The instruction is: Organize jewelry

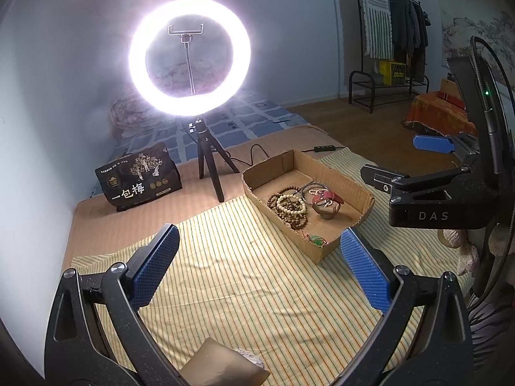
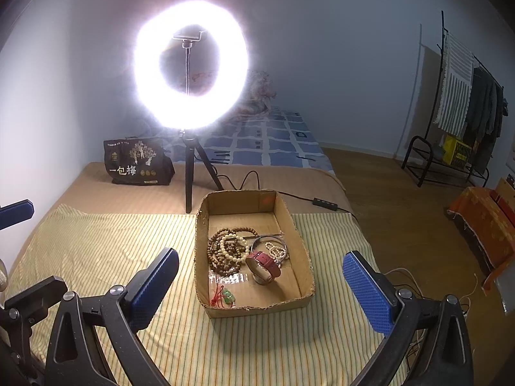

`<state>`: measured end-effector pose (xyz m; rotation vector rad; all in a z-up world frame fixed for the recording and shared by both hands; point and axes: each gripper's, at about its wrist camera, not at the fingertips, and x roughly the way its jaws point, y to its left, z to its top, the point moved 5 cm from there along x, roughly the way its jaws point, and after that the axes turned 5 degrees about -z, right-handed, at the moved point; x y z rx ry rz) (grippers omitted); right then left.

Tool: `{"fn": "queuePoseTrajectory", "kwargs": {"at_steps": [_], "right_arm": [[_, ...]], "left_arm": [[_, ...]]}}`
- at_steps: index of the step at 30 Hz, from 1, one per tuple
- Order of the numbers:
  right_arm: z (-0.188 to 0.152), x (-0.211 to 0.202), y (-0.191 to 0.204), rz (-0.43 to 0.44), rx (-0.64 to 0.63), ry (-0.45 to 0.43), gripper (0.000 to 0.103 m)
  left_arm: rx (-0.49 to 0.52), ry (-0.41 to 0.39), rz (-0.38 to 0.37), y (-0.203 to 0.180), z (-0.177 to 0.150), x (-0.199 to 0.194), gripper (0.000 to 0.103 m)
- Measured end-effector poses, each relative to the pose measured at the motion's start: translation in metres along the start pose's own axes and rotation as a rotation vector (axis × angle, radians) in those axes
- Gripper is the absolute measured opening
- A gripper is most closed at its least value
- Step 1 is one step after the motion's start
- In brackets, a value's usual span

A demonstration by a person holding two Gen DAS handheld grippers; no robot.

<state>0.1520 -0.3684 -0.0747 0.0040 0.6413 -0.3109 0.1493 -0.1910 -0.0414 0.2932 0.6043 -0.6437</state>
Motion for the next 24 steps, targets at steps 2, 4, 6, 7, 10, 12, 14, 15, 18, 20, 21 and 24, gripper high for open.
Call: {"fn": "queuePoseTrajectory", "kwargs": {"at_steps": [2,4,6,7,10,12,14,15,18,20,21,24], "right_arm": [[0.0006,0.001,0.0011,-0.001,-0.002,0.002,0.103],[0.0004,0.0017,0.0008,-0.001,-0.003,0.004,0.103],[-0.0001,0.0013,0.0008,-0.003,-0.003,0.003,0.103],[-0.0002,0.0015,0.0008,-0.003,-0.003,0.003,0.103],[-0.0002,0.0019,0.0012,-0.004,-0.004,0.006,0.103],[0.0001,0.0019,0.0014,-0.005,-0.006,0.004,0.103],[-0.0001,0.0024,0.0011,-0.006,-0.008,0.004,0.103],[-0.0001,0.0028,0.001,-0.006,-0.009,0.004,0.103],[-0.0005,0.0028,0.0012,-0.006,-0.01,0.005,0.103],[-0.0006,0.003,0.0016,-0.007,-0.01,0.005,0.103],[-0.0005,0.0032,0.0017,-0.008,-0.01,0.005,0.103],[-0.0009,0.0037,0.0017,-0.007,-0.011,0.006,0.103]], "left_arm": [[-0.001,0.0,0.0,-0.0001,0.0002,-0.0001,0.102],[-0.001,-0.001,-0.001,-0.0003,0.0003,-0.0002,0.102],[0.001,-0.002,0.001,-0.0003,0.0004,-0.0004,0.102],[0.001,-0.004,0.002,-0.0009,0.0011,-0.0008,0.102],[0.001,-0.006,0.001,-0.0019,0.0025,-0.0013,0.102],[-0.001,-0.005,0.001,-0.0016,0.003,-0.0016,0.102],[0.0,-0.006,0.003,-0.0014,0.0033,-0.0024,0.102],[-0.001,-0.006,0.003,-0.0015,0.0035,-0.0025,0.102],[-0.004,-0.007,0.0,-0.0013,0.0038,-0.0032,0.102],[-0.007,-0.009,-0.001,-0.0008,0.0047,-0.0042,0.102],[-0.01,-0.009,-0.001,-0.0007,0.0055,-0.0046,0.102],[-0.019,-0.01,-0.002,0.0006,0.0065,-0.0056,0.102]]}}
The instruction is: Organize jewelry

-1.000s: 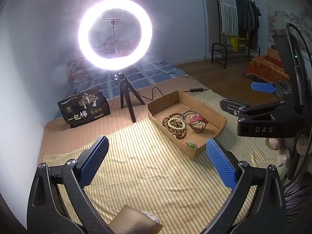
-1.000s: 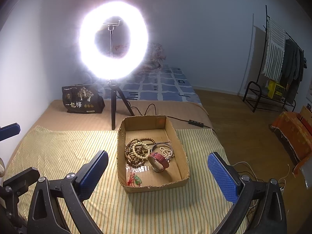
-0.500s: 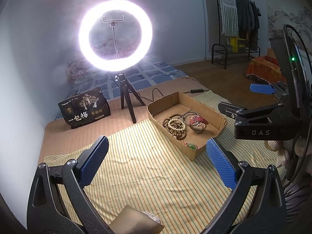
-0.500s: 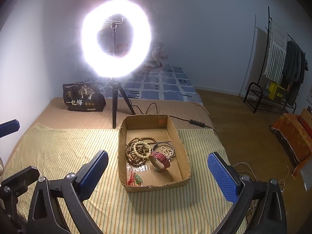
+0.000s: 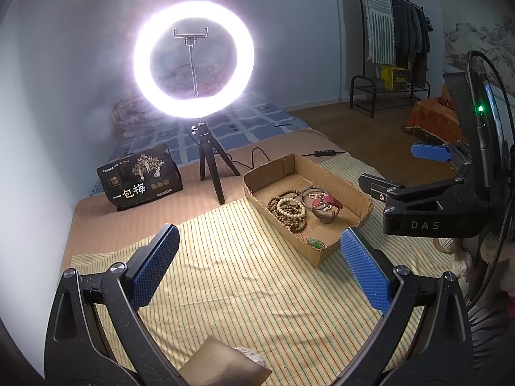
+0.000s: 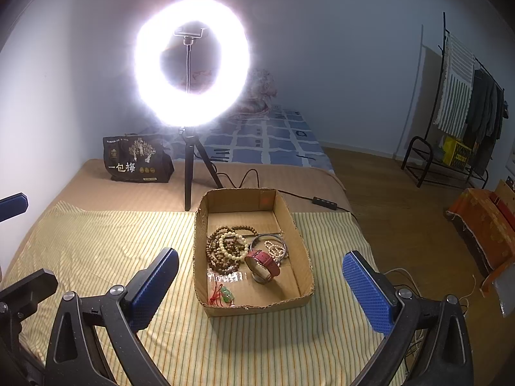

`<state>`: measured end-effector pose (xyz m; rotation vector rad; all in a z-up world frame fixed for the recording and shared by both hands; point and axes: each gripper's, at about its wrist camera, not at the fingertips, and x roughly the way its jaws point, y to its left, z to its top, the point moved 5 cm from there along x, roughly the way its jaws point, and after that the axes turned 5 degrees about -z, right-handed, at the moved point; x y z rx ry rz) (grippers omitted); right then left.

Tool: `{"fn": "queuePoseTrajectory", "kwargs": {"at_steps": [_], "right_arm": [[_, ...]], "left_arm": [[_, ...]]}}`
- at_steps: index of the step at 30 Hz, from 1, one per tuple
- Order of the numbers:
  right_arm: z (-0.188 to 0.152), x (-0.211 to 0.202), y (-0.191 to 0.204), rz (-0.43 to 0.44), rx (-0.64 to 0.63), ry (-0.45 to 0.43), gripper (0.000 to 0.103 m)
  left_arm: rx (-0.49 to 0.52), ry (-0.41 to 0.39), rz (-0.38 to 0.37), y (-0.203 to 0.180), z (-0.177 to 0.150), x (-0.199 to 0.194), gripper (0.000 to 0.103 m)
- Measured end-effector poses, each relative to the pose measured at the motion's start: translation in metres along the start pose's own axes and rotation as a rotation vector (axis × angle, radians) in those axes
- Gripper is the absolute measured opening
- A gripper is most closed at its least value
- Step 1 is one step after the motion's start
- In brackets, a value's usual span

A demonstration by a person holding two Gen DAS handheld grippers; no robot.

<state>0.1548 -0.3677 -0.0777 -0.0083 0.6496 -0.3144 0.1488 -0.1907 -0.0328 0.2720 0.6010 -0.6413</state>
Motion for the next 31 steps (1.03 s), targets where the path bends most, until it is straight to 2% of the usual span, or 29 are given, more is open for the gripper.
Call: {"fn": "queuePoseTrajectory", "kwargs": {"at_steps": [18,31], "right_arm": [[-0.0016,0.0001,0.0021,-0.003,-0.006,0.001,0.103],[-0.0031,0.0002,0.0041,0.0,-0.011,0.004,0.103]], "left_arm": [[-0.007,-0.001,-0.005,0.0004,-0.0006,-0.0006,0.102],[-0.017,-0.025,0.028,0.0003,-0.0003,-0.0033,0.102]]}}
